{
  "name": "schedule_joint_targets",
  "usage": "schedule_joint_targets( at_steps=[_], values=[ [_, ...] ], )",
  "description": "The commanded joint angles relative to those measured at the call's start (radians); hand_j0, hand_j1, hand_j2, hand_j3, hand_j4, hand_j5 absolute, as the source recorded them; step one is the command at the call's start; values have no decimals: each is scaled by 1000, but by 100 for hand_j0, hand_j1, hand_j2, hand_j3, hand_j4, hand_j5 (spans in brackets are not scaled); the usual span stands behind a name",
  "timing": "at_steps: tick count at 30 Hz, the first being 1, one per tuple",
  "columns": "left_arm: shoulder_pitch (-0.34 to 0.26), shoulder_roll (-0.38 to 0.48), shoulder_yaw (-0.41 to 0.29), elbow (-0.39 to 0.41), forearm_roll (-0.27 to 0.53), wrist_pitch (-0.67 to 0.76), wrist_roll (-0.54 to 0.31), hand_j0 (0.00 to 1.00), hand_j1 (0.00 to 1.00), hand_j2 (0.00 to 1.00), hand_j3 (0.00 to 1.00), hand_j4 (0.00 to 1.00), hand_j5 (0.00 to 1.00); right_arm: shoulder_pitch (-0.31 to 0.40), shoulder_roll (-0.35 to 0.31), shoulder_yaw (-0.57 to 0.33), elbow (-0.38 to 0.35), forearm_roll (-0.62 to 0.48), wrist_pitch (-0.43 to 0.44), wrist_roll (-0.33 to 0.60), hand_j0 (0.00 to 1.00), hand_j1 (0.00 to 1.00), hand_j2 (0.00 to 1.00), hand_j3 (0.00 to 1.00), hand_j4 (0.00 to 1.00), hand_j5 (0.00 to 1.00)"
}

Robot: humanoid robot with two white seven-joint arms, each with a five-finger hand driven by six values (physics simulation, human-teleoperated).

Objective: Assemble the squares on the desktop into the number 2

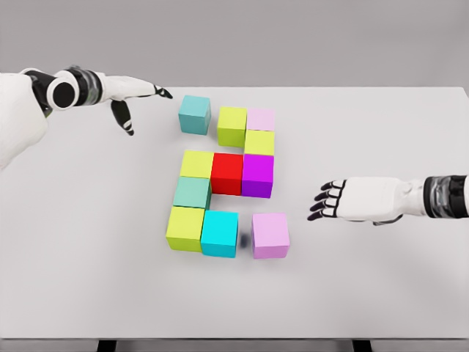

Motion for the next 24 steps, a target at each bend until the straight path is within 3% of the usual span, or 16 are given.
schedule_joint_targets(
  at_steps=[1, 5, 10, 17, 24],
  values=[
    [0, -6, 0, -9, 0, -3, -1, 100, 100, 100, 100, 100, 100, 0, 5, 13, -1, -4, 2, 0, 100, 100, 100, 100, 100, 100],
    [0, 3, -1, -27, 0, -34, -1, 100, 100, 100, 100, 100, 100, 2, 29, 36, -1, -3, 2, 0, 100, 100, 100, 100, 100, 100],
    [6, 44, -4, -141, 0, -62, 1, 100, 100, 100, 100, 100, 100, 0, 52, 50, -2, -4, 2, 0, 100, 100, 100, 100, 100, 100],
    [9, 52, -4, -142, 1, -112, 1, 100, 100, 100, 100, 100, 100, -34, 108, 102, -2, -4, 2, 0, 100, 100, 100, 100, 100, 100],
    [15, 52, -6, -147, 1, -161, -1, 100, 100, 100, 100, 100, 100, -34, 108, 107, -2, -4, 2, 0, 100, 100, 100, 100, 100, 100]
  ],
)
